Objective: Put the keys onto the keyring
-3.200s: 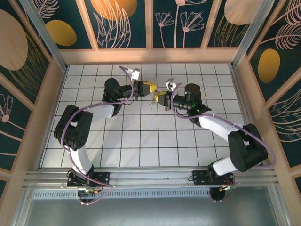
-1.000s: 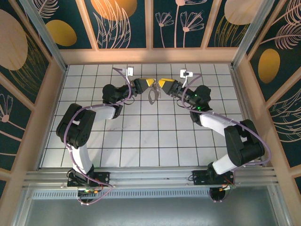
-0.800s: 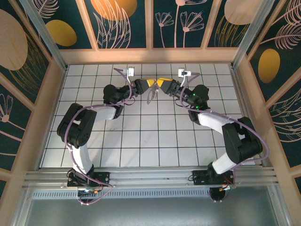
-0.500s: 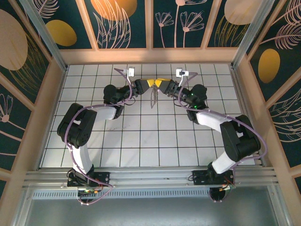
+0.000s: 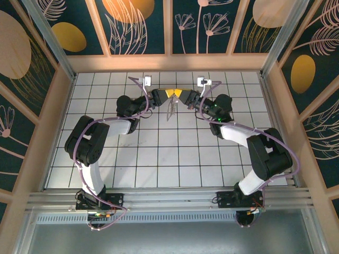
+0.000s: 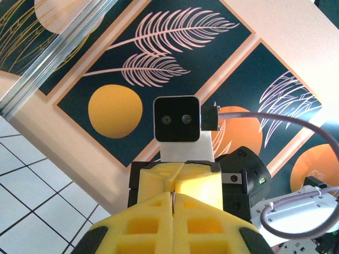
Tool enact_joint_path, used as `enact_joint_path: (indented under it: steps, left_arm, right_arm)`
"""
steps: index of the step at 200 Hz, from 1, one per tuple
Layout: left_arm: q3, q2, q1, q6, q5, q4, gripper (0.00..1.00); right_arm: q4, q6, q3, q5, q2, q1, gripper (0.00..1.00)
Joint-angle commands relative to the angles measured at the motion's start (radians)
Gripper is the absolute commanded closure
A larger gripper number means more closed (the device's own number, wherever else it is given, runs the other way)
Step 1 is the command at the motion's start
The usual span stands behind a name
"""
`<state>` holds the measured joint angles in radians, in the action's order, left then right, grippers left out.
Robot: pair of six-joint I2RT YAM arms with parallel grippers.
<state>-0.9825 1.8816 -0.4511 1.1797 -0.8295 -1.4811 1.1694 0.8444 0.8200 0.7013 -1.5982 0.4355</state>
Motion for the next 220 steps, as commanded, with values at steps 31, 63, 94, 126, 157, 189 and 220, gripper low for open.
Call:
enact_joint_path:
  steps: [31,63,94,126,157,189,220]
  left_arm:
    - [-0.035,0.004,-0.003,-0.032,0.016,0.008,1.0]
    - [-0.055,-0.054,0.01,-0.179,0.017,0.197,0.87]
    - [-0.096,-0.095,0.04,-0.281,0.004,0.361,0.78]
    - [-0.142,-0.106,0.071,-0.379,-0.026,0.508,0.73]
    - [-0.219,-0.09,0.09,-0.476,-0.093,0.661,0.7]
    - [-0.323,-0.047,0.097,-0.568,-0.194,0.825,0.68]
    - [-0.373,-0.009,0.097,-0.582,-0.265,0.864,0.68]
  right_arm:
    - [-0.027,-0.05,0.034,0.027,0.017,0.002,1.0]
    - [-0.103,-0.094,0.048,0.044,0.038,-0.041,1.0]
    - [-0.199,-0.125,0.104,0.108,0.025,-0.094,1.0]
    - [-0.294,-0.175,0.159,0.163,0.011,-0.132,1.0]
    - [-0.396,-0.239,0.226,0.249,-0.018,-0.155,1.0]
    - [-0.494,-0.308,0.304,0.359,-0.065,-0.169,1.0]
    - [-0.551,-0.343,0.347,0.419,-0.099,-0.172,1.0]
